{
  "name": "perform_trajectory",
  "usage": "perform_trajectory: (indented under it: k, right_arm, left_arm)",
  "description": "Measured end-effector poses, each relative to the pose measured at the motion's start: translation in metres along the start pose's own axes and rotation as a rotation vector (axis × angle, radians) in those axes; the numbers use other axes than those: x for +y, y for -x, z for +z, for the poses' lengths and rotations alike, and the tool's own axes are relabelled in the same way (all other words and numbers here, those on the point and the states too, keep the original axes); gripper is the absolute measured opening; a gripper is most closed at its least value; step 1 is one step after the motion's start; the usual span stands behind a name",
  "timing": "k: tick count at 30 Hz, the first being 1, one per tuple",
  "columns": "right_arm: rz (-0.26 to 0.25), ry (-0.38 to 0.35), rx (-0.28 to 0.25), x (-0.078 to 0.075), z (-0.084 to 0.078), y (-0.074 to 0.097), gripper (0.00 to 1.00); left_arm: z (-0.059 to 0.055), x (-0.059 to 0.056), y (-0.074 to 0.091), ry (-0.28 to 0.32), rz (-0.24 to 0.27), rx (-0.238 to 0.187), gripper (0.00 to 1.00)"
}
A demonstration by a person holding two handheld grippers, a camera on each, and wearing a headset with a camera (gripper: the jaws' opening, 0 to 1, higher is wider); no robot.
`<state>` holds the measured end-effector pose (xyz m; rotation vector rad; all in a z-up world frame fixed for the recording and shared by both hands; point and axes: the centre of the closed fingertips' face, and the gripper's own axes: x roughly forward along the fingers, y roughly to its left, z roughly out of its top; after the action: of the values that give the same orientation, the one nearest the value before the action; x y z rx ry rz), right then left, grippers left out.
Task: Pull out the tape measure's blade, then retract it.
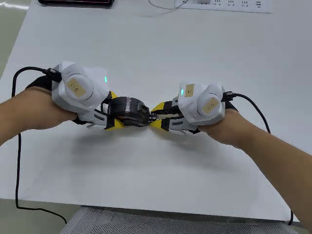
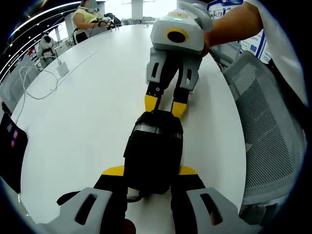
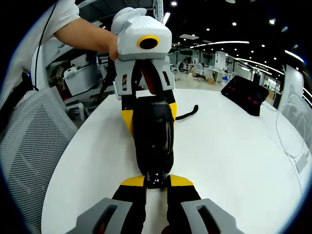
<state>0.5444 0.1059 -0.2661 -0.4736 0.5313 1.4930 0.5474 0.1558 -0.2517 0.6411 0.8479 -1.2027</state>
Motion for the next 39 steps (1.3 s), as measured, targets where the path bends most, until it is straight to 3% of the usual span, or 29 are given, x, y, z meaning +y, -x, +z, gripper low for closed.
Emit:
perform_trajectory:
  k: [39]
  right_arm:
    - [-0.006, 0.001, 0.026, 0.0014, -0.0024, 0.0024, 0.1]
  left_arm:
    - [-0.0017, 0.0011, -0.0011, -0.038, 0.005, 0.016, 0.28]
